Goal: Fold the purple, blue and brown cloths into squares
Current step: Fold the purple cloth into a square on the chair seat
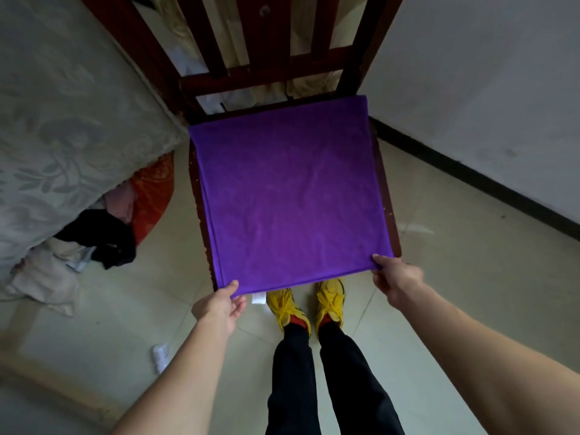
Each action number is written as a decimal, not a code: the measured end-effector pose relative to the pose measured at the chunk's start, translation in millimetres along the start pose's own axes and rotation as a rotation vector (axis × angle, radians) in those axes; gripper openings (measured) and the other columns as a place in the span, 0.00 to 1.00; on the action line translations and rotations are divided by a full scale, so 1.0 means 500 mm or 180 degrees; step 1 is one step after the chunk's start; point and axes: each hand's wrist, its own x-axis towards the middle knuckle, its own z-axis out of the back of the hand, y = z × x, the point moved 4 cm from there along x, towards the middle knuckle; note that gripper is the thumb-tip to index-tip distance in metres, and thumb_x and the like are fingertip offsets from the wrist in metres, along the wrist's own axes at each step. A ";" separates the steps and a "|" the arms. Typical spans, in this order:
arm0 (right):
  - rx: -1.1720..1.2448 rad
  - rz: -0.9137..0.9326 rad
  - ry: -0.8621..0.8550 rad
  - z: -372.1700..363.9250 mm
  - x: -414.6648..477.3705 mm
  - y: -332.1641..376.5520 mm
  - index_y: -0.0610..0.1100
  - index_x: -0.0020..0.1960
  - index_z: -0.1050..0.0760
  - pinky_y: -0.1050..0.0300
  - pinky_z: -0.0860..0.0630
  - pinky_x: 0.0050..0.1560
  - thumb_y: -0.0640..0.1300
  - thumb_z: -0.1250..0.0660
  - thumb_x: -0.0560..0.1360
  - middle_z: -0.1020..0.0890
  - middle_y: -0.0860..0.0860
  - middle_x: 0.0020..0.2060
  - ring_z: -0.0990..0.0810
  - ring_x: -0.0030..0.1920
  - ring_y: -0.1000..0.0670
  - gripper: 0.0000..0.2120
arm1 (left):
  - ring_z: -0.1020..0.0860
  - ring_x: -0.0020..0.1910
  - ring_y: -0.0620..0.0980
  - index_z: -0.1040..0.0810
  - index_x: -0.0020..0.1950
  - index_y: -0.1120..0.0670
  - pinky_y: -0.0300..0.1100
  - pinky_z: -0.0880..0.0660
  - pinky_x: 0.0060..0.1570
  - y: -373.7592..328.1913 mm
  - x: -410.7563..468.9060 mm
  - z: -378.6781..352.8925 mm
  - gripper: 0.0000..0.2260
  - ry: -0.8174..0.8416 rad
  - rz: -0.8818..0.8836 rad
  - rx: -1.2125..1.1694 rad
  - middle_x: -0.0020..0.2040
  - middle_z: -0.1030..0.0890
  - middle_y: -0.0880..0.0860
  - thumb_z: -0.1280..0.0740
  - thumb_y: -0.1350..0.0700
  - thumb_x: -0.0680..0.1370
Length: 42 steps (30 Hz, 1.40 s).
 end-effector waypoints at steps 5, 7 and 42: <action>-0.0087 -0.0146 0.0069 0.005 -0.022 -0.001 0.41 0.38 0.28 0.65 0.29 0.20 0.34 0.27 0.69 0.26 0.46 0.28 0.30 0.16 0.55 0.09 | 0.24 0.25 0.48 0.30 0.39 0.60 0.35 0.27 0.16 0.003 -0.016 0.035 0.08 -0.0050 0.0235 -0.0130 0.35 0.27 0.57 0.33 0.66 0.75; -0.0113 -0.0157 0.0135 0.012 -0.046 0.007 0.40 0.38 0.27 0.65 0.29 0.20 0.35 0.28 0.69 0.25 0.46 0.27 0.29 0.17 0.54 0.08 | 0.24 0.20 0.48 0.30 0.38 0.61 0.35 0.27 0.16 0.003 -0.040 0.047 0.08 -0.0075 0.0210 -0.0154 0.33 0.27 0.57 0.33 0.67 0.75; -0.5322 0.4624 0.0518 -0.370 -0.073 0.421 0.56 0.76 0.41 0.39 0.41 0.70 0.58 0.37 0.77 0.42 0.47 0.77 0.44 0.76 0.42 0.30 | 0.49 0.77 0.60 0.42 0.77 0.49 0.58 0.44 0.73 -0.348 -0.059 -0.256 0.28 -0.0505 -0.4661 0.4654 0.78 0.47 0.59 0.41 0.42 0.79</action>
